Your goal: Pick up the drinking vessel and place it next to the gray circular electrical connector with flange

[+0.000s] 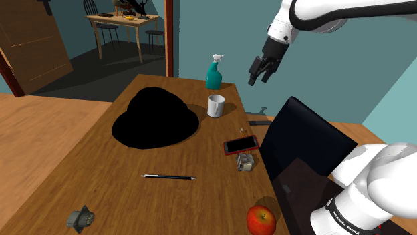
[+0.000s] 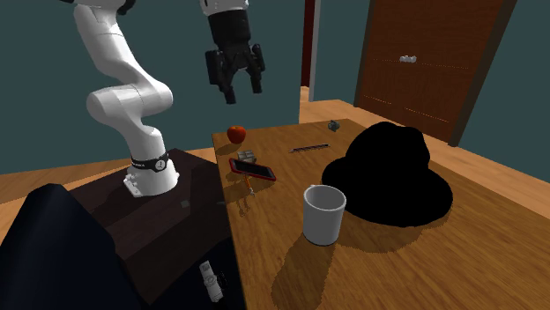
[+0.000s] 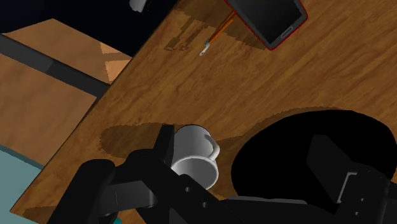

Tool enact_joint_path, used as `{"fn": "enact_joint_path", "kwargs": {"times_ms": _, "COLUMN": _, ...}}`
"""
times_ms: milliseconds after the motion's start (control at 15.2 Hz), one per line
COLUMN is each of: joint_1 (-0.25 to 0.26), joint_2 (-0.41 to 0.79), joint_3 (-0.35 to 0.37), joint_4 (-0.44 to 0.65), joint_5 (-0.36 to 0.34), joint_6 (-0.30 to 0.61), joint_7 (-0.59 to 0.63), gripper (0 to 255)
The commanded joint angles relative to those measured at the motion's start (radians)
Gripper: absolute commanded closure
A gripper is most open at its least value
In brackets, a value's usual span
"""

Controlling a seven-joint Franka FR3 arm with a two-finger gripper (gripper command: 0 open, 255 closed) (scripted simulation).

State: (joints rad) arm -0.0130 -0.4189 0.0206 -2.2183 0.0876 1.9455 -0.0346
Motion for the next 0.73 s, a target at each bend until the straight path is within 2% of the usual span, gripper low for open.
{"fn": "enact_joint_path", "kwargs": {"times_ms": 0, "joint_1": -0.004, "joint_2": 0.062, "joint_3": -0.008, "joint_4": 0.014, "joint_5": -0.001, "joint_6": 0.041, "joint_7": -0.016, "gripper": 0}}
{"fn": "enact_joint_path", "kwargs": {"times_ms": 660, "joint_1": -0.019, "joint_2": 0.438, "joint_3": -0.035, "joint_4": 0.226, "joint_5": 0.008, "joint_6": 0.168, "joint_7": -0.077, "gripper": 0}}
